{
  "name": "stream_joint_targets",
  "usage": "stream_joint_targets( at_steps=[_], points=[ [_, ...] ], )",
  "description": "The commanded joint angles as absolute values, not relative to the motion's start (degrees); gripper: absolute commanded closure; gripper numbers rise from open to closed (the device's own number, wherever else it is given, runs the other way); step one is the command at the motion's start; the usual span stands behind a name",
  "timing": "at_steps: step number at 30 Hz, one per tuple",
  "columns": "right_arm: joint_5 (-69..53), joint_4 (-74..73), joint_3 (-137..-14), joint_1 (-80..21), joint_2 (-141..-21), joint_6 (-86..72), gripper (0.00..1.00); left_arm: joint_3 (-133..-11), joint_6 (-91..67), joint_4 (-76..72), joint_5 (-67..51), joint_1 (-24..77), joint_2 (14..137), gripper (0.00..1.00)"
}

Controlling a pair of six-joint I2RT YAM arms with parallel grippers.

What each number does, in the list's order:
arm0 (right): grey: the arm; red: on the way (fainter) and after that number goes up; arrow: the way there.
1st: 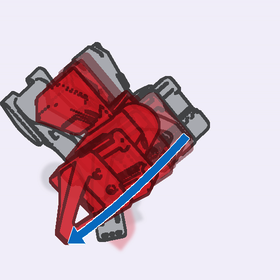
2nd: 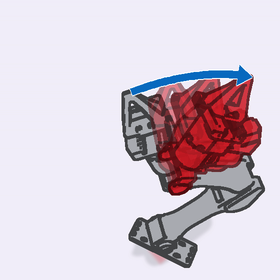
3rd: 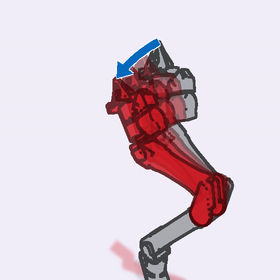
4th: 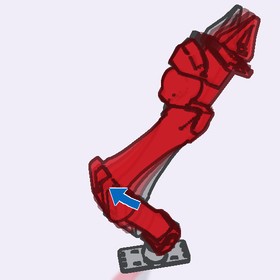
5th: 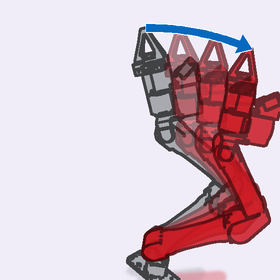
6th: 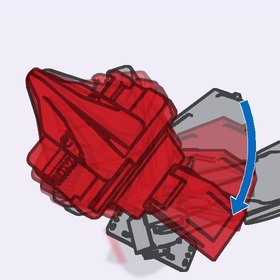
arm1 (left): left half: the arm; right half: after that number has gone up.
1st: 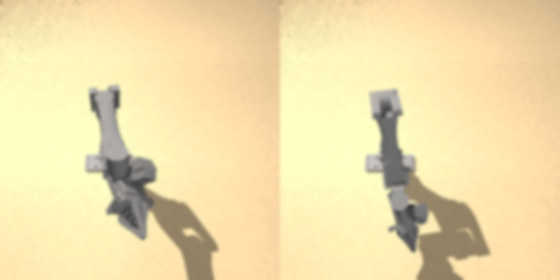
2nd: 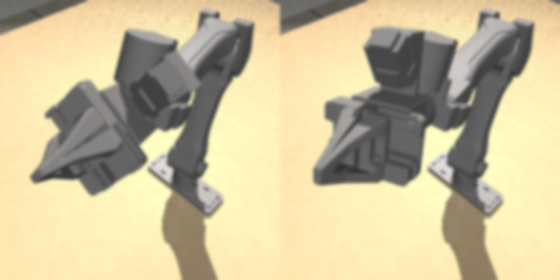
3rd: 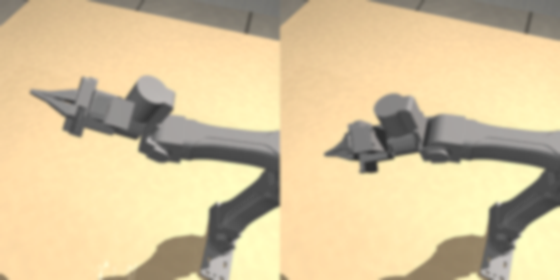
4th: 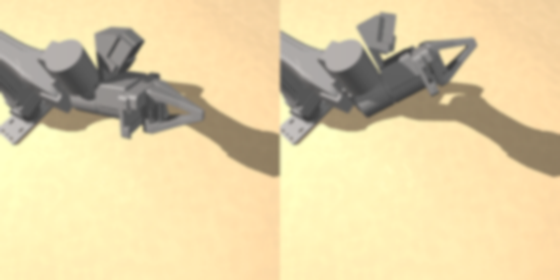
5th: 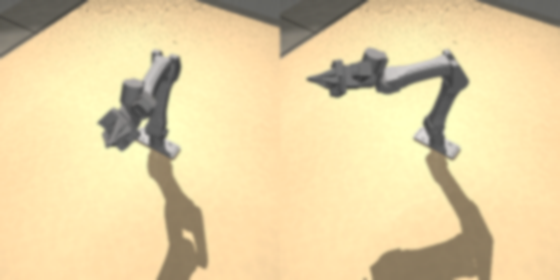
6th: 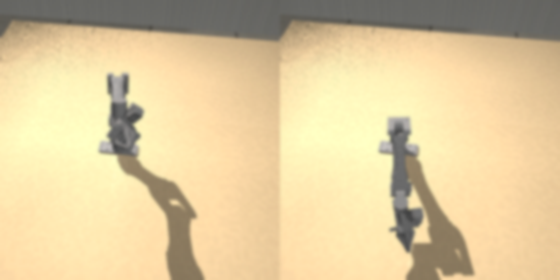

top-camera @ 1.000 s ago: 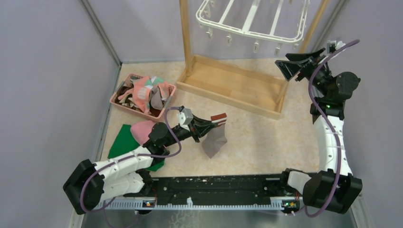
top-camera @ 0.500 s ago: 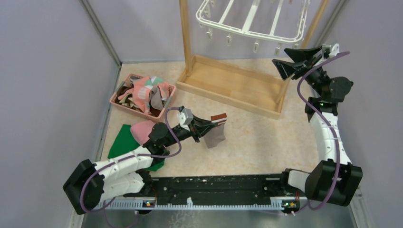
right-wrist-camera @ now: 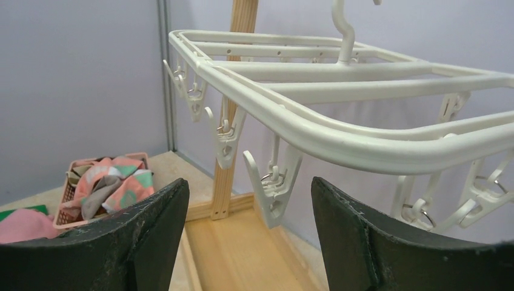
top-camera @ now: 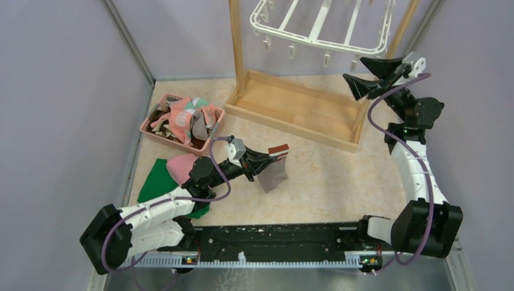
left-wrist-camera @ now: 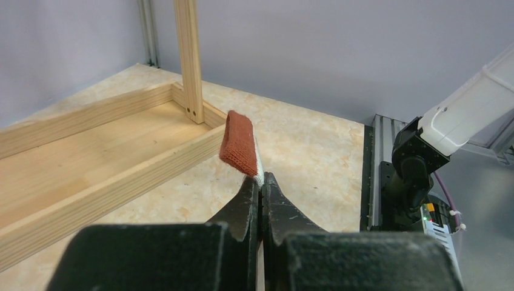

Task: Clip the socks to the hanger
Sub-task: Open the clamp at the hanger.

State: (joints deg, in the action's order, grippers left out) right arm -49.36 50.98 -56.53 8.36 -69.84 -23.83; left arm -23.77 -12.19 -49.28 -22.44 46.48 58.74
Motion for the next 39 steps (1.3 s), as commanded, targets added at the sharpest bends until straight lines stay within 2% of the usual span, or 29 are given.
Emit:
stream_joint_targets(
  at_steps=[1, 13, 39],
  points=[
    [-49.18, 57.44, -57.07, 8.09, -70.78, -21.26, 0.27, -23.63, -11.51, -51.43, -22.54, 46.25, 57.66, 1.0],
    [-50.16, 64.6, -57.8, 7.52, -73.82, -24.68, 0.3, -24.08, -11.25, -50.7, -22.8, 46.27, 57.49, 1.0],
    [-47.02, 69.2, -59.71, 6.24, -76.44, -29.19, 0.39, -24.52, -11.07, -50.01, -22.93, 46.23, 57.71, 1.0]
  ],
)
